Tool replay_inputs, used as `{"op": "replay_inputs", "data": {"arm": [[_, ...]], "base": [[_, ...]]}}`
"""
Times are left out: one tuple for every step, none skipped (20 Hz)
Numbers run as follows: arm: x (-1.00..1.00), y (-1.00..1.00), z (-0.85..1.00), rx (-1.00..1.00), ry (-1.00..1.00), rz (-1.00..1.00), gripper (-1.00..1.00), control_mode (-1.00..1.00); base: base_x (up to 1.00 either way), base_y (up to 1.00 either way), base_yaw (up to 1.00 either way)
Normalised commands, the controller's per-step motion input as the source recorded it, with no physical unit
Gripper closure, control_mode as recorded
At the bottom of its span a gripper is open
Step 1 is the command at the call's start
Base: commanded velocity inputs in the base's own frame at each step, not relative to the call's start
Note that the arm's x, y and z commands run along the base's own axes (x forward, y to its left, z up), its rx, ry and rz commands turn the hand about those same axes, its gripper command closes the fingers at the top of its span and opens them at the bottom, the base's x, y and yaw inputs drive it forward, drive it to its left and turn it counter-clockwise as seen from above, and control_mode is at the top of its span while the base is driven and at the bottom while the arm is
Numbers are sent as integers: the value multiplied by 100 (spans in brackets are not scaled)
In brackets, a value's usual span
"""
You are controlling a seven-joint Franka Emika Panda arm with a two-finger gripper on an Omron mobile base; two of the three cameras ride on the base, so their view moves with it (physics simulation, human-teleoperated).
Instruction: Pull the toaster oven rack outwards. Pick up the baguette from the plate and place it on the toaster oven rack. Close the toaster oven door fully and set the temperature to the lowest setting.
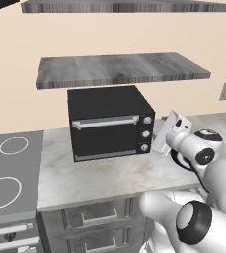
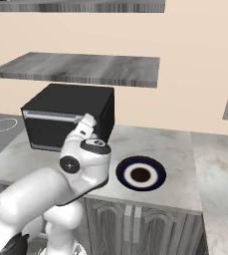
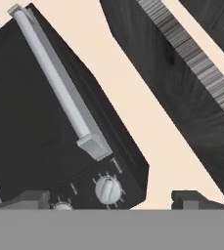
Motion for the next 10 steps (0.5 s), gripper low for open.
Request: {"op": "replay_inputs", "data": {"arm": [[9, 0, 6, 3, 0, 3, -100, -100], [14, 0, 8, 3, 1, 3, -100, -100], [13, 0, 9, 3, 1, 3, -100, -100], [16, 0, 9, 4, 2, 4, -100, -100], [18, 0, 13, 5, 1, 4, -100, -100], [21, 0, 12, 5, 1, 3, -100, -100], [22, 0, 9, 5, 0, 3, -100, -100], [22, 0, 9, 5, 0, 2, -100, -100], [20, -1, 5, 5, 0, 1, -100, -100], [17, -1, 3, 5, 0, 1, -100, -100]], "base": [[0, 0, 0], [0, 0, 0], [0, 0, 0], [0, 0, 0], [0, 0, 0], [0, 0, 0], [0, 0, 0], [0, 0, 0], [0, 0, 0], [0, 0, 0]]}}
